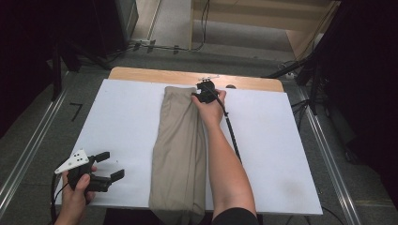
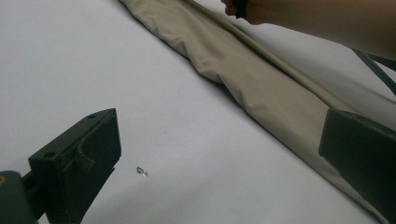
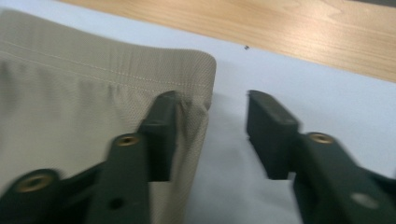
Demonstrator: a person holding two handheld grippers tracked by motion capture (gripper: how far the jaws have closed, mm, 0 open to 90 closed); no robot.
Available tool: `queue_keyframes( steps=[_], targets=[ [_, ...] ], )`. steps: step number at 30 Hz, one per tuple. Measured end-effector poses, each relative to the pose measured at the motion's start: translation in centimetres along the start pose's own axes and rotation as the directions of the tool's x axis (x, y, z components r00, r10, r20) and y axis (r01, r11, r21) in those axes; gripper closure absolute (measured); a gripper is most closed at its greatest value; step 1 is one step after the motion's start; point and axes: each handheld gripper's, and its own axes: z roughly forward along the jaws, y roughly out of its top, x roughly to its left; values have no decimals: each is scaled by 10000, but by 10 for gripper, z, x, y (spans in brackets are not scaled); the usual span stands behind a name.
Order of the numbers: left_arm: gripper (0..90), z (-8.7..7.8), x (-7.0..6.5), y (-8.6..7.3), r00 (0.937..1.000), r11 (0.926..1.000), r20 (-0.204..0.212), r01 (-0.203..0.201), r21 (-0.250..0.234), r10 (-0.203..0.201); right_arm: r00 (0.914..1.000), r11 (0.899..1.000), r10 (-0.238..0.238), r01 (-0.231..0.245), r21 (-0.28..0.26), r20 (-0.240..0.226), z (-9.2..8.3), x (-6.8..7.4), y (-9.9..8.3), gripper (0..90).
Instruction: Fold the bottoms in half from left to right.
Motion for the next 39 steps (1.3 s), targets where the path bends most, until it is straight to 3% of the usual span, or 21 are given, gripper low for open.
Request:
queue_keyframes(
  steps=[2, 4, 8, 11, 14, 18, 23, 26, 30, 32, 33, 35, 37, 38, 39],
  targets=[
    [0, -1, 0, 0, 10000, 10000, 29, 50, -38, -50, 9997, 9998, -17, 13, -182, -250, -13, 1, -2, 429],
    [0, -2, 0, 1, 10000, 9999, -63, 49, -104, -50, 9988, 9983, -424, 414, -420, -239, -31, 4, -8, 425],
    [0, -3, -6, 3, 9991, 9995, -321, -295, -57, 293, 9932, 9933, -886, 825, -805, -751, -68, 10, -25, 423],
    [0, -4, -13, 6, 9990, 9993, -292, -354, -90, 352, 9825, 9875, -1356, 1236, -977, -1277, -102, 17, -47, 457],
    [0, -4, -22, 11, 9990, 9986, -158, -432, -296, 427, 9750, 9808, -1827, 1719, -918, -1262, -135, 25, -78, 519],
    [0, -2, -35, 11, 9989, 9985, 95, -450, -323, 454, 9565, 9705, -2330, 2174, -1040, -1755, -173, 32, -123, 589],
    [0, 3, -57, 7, 9974, 9981, 370, -610, -111, 613, 9452, 9661, -2515, 2323, -1124, -2084, -204, 40, -174, 702],
    [0, 5, -73, 4, 9961, 9974, 521, -720, 26, 718, 9295, 9588, -2825, 2657, -1009, -2371, -214, 48, -201, 750],
    [4, 9, -98, -1, 9917, 9952, 891, -948, 234, 923, 9063, 9573, -2891, 2716, -993, -3083, -228, 61, -234, 828],
    [86, 14, -111, -3, 9912, 9932, 815, -1084, 421, 1047, 8941, 9515, -3074, 2936, -921, -3256, -232, 68, -245, 852],
    [167, 17, -115, -4, 9907, 9923, 813, -1132, 504, 1089, 8816, 9471, -3192, 3092, -856, -3476, -233, 74, -251, 862],
    [309, 26, -122, -5, 9881, 9894, 981, -1255, 724, 1182, 8666, 9399, -3372, 3324, -785, -3679, -234, 82, -259, 871],
    [512, 35, -123, -8, 9874, 9881, 1253, -1103, 1076, 966, 8595, 9335, -3479, 3544, -539, -3745, -233, 90, -268, 872],
    [618, 40, -121, -10, 9863, 9847, 1429, -1027, 1407, 824, 8573, 9277, -3586, 3715, -384, -3693, -233, 94, -271, 872],
    [668, 43, -120, -13, 9869, 9809, 1449, -960, 1693, 716, 8557, 9181, -3825, 3945, -389, -3486, -232, 96, -275, 876]
  ],
)
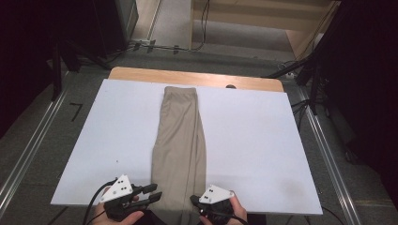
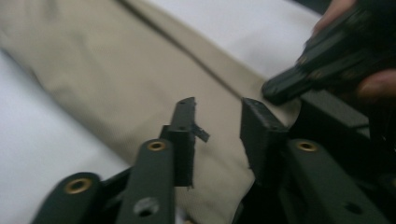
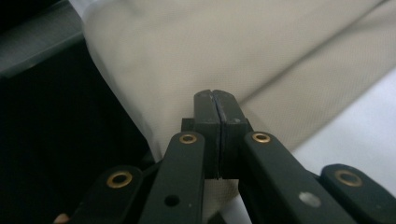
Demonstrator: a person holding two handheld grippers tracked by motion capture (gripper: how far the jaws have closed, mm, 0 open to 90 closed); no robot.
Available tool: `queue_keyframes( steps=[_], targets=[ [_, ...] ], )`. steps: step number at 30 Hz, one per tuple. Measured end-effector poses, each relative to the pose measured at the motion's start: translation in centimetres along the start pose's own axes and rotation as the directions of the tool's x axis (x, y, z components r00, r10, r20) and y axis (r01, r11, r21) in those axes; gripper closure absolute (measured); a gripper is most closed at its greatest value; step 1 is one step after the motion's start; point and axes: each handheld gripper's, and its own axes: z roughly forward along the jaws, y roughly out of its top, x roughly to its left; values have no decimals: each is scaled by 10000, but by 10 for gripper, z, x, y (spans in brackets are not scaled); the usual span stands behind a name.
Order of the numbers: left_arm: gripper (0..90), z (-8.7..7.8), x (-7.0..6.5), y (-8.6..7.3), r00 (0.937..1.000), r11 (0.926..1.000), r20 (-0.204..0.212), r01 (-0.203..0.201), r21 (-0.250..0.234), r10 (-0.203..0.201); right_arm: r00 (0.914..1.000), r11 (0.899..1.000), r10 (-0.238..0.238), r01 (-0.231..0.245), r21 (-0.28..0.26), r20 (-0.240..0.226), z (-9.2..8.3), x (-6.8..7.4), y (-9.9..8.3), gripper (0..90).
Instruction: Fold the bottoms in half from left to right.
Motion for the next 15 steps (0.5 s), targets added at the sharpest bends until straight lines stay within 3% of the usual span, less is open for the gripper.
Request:
queue_keyframes(
  steps=[2, 4, 7, 12, 15],
  targets=[
    [759, 4, 2, -4, 9999, 9990, 38, 96, 430, -98, 9997, 9999, -102, 102, 25, 207, -4, 1, -3, 876],
    [778, 7, 4, -7, 10000, 9966, -36, 61, 817, -59, 9981, 9998, -179, 172, 123, 583, -9, -3, -7, 876],
    [786, 10, 5, -11, 10000, 9907, 17, 3, 1363, -6, 9982, 9995, 281, -287, 105, 522, -20, -13, -18, 876],
    [824, 10, 7, -11, 9999, 9890, 91, -74, 1479, 61, 9949, 9982, 578, -590, 128, 824, -32, -19, -26, 875],
    [846, 10, 8, -10, 9998, 9870, 142, -152, 1601, 131, 9951, 9948, 952, -941, -376, 282, -33, -15, -19, 842]
  ],
)
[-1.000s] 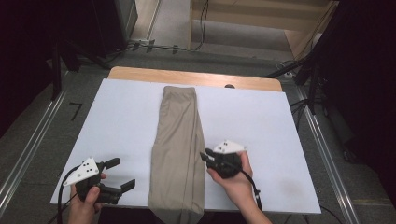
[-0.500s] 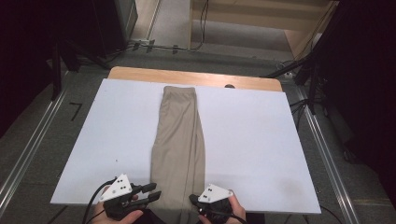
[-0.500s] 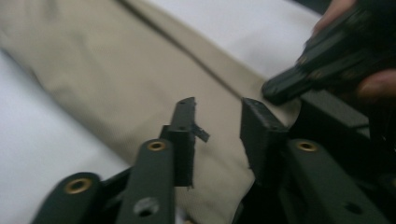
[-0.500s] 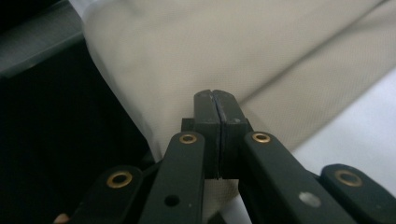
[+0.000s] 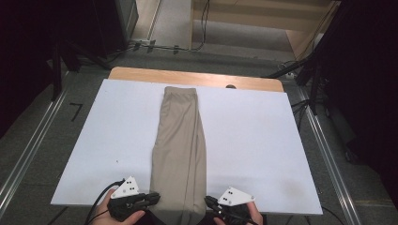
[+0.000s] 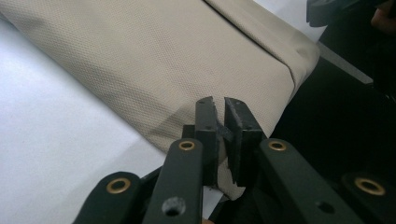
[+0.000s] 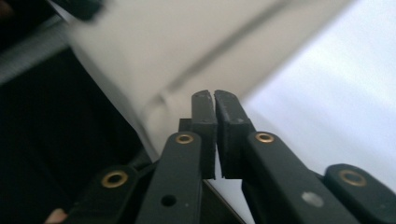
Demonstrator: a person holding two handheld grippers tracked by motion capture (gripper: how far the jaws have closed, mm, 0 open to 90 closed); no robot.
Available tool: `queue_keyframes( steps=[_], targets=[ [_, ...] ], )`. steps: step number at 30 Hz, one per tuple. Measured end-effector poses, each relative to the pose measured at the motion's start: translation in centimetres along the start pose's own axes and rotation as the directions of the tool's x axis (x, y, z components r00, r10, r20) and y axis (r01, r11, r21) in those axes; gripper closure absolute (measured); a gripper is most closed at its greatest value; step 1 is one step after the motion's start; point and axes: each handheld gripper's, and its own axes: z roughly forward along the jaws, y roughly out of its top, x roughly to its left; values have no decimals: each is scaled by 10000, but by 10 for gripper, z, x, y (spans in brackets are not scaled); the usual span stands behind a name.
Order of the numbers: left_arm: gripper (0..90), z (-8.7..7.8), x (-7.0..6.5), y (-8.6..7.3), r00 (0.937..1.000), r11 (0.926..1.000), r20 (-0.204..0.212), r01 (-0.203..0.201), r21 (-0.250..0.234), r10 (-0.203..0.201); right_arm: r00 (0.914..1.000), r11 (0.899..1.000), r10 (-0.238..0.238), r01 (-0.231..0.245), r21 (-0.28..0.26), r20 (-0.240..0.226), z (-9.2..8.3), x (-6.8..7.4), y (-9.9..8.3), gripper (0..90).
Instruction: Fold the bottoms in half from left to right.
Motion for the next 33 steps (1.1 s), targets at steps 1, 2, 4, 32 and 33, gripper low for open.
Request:
queue_keyframes(
  steps=[1, 2, 4, 32, 33],
  targets=[
    [866, 0, 1, 0, 9999, 9999, 168, -23, 105, 21, 9999, 9999, -19, 17, -115, -154, 2, 4, 4, 828],
    [885, 0, 1, 0, 9997, 9999, 239, -56, 138, 53, 9995, 9997, -82, 75, -227, -308, 4, 9, 7, 818],
    [885, 0, 2, 1, 9997, 9998, 258, -11, 175, 7, 9982, 9981, -505, 493, -356, -319, 12, 23, 14, 798],
    [746, -7, 5, 0, 9967, 9992, 811, -62, -404, 94, 9983, 9996, -35, 19, 279, 576, 18, 31, 8, 872],
    [711, -11, 5, 0, 9962, 9977, 866, 51, -674, 7, 9987, 9998, 82, -91, 177, 505, 15, 29, 8, 872]
  ],
)
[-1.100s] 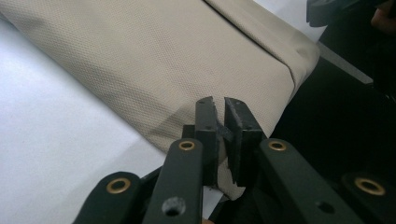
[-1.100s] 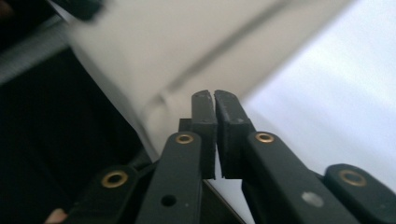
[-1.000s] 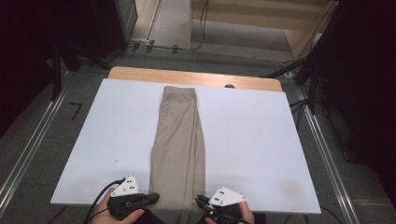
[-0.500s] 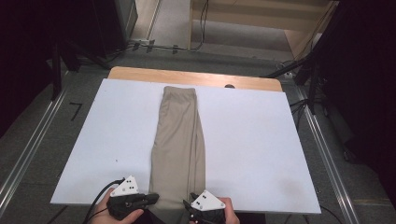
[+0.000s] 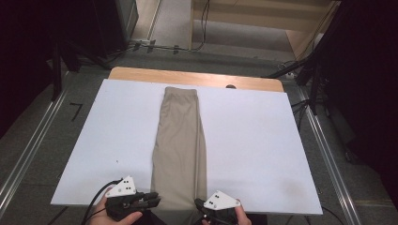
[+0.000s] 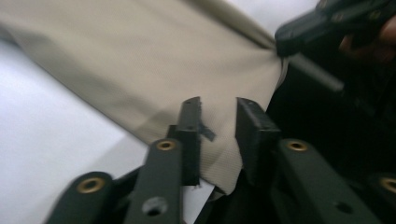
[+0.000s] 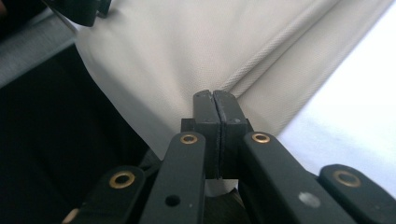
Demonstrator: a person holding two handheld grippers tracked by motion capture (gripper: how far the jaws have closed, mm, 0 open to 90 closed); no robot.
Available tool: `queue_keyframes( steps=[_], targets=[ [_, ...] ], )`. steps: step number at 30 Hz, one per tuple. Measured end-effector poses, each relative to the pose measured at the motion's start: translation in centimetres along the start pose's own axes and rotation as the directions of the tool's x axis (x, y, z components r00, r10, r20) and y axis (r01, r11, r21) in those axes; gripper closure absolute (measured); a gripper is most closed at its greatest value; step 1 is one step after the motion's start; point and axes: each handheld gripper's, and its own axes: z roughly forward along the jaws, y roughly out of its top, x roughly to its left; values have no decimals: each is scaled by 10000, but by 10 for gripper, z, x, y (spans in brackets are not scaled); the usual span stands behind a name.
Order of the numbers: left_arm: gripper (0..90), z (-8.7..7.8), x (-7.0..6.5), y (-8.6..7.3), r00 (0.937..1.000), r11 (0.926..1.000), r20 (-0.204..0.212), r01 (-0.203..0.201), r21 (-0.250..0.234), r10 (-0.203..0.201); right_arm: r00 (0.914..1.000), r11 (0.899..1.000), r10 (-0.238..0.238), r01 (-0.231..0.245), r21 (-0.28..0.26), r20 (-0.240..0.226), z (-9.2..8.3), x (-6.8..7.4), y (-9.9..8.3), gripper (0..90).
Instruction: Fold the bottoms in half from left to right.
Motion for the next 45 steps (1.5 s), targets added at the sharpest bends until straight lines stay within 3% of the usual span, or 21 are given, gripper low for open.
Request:
queue_keyframes(
  steps=[3, 8, 10, 13, 18, 24, 27, 30, 32, 35, 39, 42, 45],
  targets=[
    [651, -7, 3, 0, 9998, 9989, -119, 130, -454, -136, 9998, 9995, 186, -189, -242, -122, -10, -6, -1, 872],
    [618, -8, 6, -2, 9987, 9991, -418, 267, -339, -281, 9970, 9970, 702, -713, -315, -335, -19, -24, -9, 871],
    [618, -7, 6, -1, 9983, 9991, -465, 328, -283, -340, 9955, 9961, 869, -872, -88, -371, -18, -31, -13, 868],
    [620, -4, 5, -2, 9971, 9995, -696, 301, -73, -306, 9970, 9972, 750, -749, 79, -190, -16, -35, -17, 867],
    [633, 2, -4, 1, 9979, 10000, -636, 66, -61, -70, 9985, 9983, 548, -548, 193, -8, -16, -35, -17, 867],
    [635, 22, -20, 3, 9935, 9966, -1006, -463, 680, 531, 9988, 9987, 478, -477, 160, -57, -15, -35, -17, 867],
    [636, 26, -23, 5, 9921, 9973, -1181, -350, 652, 425, 9991, 9991, 411, -410, 120, -84, -14, -34, -17, 867],
    [671, 30, -27, 7, 9849, 9963, -1610, -527, 680, 631, 9992, 9992, 390, -389, 122, -76, -14, -34, -16, 867],
    [709, 32, -31, 8, 9767, 9940, -1941, -785, 757, 920, 9993, 9993, 354, -353, 102, -79, -14, -33, -16, 867],
    [777, 34, -33, 10, 9716, 9928, -2112, -919, 771, 1064, 9995, 9995, 316, -315, 76, -86, -14, -32, -16, 867],
    [894, 29, -26, 10, 9838, 9973, -1675, -563, 478, 636, 9996, 9997, 241, -241, 5, -127, -16, -32, -15, 867],
    [900, 25, -21, 9, 9914, 9990, -1256, -331, 313, 368, 9995, 9998, 183, -185, -100, -255, -17, -31, -15, 867],
    [900, 20, -19, 10, 9940, 9995, -1051, -268, 184, 286, 9995, 9998, 94, -99, -164, -292, -18, -30, -14, 867]
  ],
)
